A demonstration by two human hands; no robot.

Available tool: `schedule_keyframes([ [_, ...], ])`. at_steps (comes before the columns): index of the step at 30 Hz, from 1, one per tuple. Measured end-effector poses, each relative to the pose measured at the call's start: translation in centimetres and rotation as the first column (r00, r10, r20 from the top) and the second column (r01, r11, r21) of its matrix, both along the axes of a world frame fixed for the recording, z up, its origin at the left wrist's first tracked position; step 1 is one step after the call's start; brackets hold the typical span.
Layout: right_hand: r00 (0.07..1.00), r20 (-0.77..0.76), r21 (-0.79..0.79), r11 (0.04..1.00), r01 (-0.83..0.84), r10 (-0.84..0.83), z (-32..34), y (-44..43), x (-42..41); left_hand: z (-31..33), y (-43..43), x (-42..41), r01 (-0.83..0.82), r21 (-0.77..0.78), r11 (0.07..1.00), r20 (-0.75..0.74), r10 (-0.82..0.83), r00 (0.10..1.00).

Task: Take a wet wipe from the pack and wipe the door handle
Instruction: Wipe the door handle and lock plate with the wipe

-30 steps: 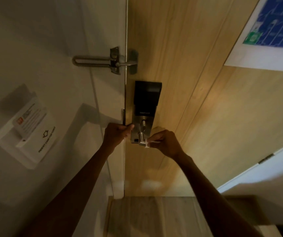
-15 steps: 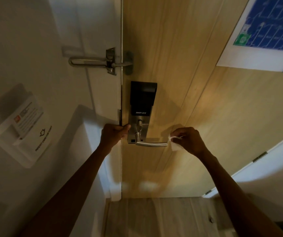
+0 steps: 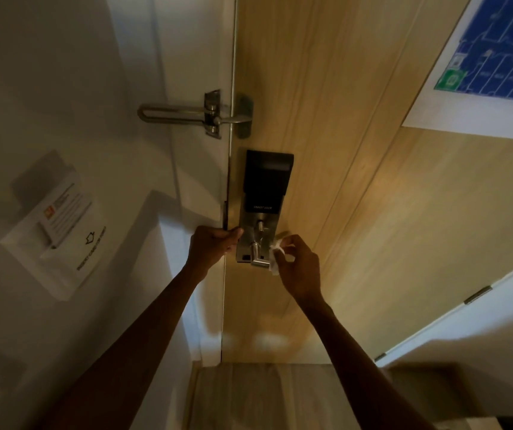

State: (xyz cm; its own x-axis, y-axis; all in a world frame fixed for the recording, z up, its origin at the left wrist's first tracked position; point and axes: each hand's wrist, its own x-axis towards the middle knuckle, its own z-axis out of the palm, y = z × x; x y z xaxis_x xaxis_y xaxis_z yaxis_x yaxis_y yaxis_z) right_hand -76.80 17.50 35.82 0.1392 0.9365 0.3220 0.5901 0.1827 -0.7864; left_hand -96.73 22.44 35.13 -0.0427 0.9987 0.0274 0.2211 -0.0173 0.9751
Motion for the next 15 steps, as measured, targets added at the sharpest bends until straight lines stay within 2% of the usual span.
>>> schedule_keyframes([
  [5, 0.968, 0.245, 0.129, 0.987, -0.095, 0.061, 0.2, 0.0, 1.1, -0.1, 0.1, -0.2, 0.042, 0.025, 0.999, -0.006, -0.042, 0.999],
  [7, 0.937, 0.329, 0.104, 0.981, -0.164, 0.121, 0.3, 0.2, 1.7, -0.3, 0.3, -0.3, 0.026, 0.033, 0.999, -0.008, -0.026, 1.0],
  [10, 0.829, 0.485, -0.003, 0.948, -0.317, 0.278, 0.5, 0.4, 2.5, -0.4, 0.4, -0.3, 0.019, 0.034, 0.999, -0.021, -0.018, 1.0],
  [13, 0.796, 0.462, -0.168, 0.92, -0.354, 0.391, 1.4, 1.0, 2.8, -0.4, 0.4, -0.3, 0.003, 0.023, 1.0, -0.032, -0.002, 0.999],
  [15, 0.817, 0.439, -0.188, 0.927, -0.324, 0.374, 1.6, 1.6, 2.0, -0.3, 0.3, -0.3, -0.002, 0.021, 1.0, -0.027, 0.002, 1.0],
])
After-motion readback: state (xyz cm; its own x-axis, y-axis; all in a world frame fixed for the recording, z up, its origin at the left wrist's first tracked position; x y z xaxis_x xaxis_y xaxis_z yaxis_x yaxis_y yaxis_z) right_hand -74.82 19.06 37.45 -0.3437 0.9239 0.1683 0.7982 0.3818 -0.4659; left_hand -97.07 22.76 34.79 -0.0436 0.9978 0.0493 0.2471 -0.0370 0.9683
